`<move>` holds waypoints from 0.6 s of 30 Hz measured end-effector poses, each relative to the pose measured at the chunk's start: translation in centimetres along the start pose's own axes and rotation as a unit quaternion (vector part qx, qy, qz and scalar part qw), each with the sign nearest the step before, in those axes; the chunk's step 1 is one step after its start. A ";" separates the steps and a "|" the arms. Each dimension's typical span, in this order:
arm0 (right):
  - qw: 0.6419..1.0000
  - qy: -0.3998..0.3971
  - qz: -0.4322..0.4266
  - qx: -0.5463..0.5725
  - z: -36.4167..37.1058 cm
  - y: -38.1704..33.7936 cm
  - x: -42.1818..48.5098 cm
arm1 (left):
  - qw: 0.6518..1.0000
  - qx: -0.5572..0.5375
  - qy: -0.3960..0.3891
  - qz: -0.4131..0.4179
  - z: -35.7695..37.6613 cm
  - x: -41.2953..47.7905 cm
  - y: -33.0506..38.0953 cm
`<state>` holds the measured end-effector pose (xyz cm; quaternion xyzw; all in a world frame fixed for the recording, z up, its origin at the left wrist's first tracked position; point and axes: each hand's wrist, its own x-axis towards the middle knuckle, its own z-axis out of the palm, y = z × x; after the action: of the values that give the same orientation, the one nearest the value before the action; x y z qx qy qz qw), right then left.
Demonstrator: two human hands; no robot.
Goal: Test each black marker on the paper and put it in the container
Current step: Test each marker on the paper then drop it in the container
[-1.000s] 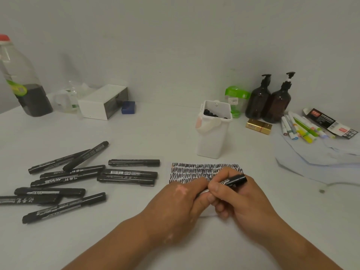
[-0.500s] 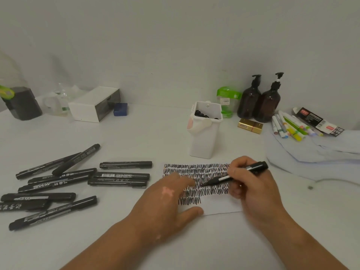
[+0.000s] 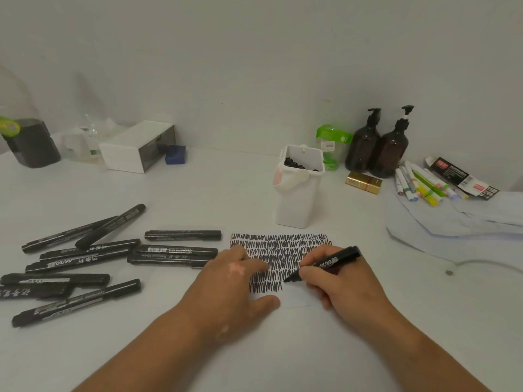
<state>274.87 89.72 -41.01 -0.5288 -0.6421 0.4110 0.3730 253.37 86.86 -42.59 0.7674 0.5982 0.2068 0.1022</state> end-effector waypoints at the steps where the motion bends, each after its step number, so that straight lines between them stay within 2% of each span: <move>1: 1.000 0.001 -0.001 -0.006 0.0 0.0 0.0 | 1.000 0.001 -0.002 -0.001 0.0 0.0 0.0; 12: 0.997 -0.019 -0.014 -0.074 -0.2 -0.1 -0.2 | 1.000 0.001 -0.007 -0.004 0.0 0.1 0.0; 18: 0.997 0.006 -0.007 -0.074 -0.1 0.2 0.0 | 1.000 -0.003 -0.007 -0.008 -0.1 0.1 0.2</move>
<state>275.05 89.74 -41.11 -0.5535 -0.6720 0.3563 0.3394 253.47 86.93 -42.40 0.7636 0.6031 0.2021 0.1109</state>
